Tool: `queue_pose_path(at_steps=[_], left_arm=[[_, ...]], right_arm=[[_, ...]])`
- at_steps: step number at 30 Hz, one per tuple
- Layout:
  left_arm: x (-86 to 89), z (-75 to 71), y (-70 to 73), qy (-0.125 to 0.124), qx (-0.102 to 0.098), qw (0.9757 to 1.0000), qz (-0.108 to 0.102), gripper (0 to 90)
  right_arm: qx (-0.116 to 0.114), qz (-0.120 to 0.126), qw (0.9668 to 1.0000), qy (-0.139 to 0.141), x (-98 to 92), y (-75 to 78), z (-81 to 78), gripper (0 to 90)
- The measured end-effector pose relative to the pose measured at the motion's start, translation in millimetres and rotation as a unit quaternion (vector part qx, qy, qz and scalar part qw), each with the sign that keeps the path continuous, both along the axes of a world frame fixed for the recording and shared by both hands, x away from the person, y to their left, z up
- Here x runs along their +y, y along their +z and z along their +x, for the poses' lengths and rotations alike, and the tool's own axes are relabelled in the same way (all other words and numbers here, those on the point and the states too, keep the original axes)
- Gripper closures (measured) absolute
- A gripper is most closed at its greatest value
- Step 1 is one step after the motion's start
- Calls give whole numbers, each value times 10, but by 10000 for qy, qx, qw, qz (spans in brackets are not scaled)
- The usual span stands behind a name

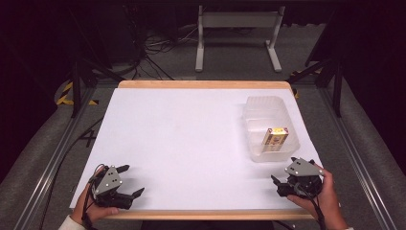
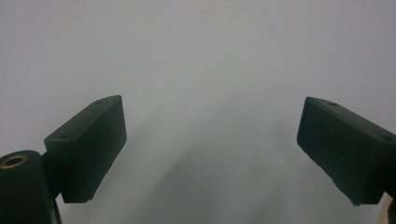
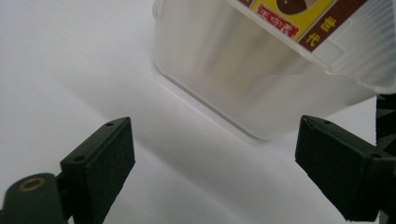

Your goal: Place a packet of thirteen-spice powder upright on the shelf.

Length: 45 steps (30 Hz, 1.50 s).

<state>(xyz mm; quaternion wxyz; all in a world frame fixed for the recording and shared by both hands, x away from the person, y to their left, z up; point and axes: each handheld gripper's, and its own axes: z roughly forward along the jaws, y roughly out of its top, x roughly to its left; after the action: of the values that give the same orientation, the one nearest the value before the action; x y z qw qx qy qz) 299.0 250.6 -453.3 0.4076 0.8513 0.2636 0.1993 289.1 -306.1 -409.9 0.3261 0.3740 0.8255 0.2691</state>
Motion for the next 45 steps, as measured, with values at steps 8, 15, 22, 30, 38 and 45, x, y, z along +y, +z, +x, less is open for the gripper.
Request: queue_pose_path(at_steps=[8,15,22,30,38,45], left_arm=[[26,-8,-4,44,6,10000,-10,90],[17,6,-3,56,15,10000,-16,89],[16,3,-10,73,56,9999,40,88],[31,-38,-1,116,23,9999,10,88],[50,-43,-8,93,5,10000,-11,88],[42,-37,-7,103,12,9999,3,88]], right_arm=[[34,17,9998,-171,-139,-144,-29,108],[44,273,9989,-383,-340,-254,-165,101],[10,497,9971,-581,-474,-281,-239,96],[14,418,9981,-448,-414,-292,-197,99],[-78,355,9982,-477,-353,-279,-194,116],[-68,363,9980,-504,-377,-287,-188,115]])
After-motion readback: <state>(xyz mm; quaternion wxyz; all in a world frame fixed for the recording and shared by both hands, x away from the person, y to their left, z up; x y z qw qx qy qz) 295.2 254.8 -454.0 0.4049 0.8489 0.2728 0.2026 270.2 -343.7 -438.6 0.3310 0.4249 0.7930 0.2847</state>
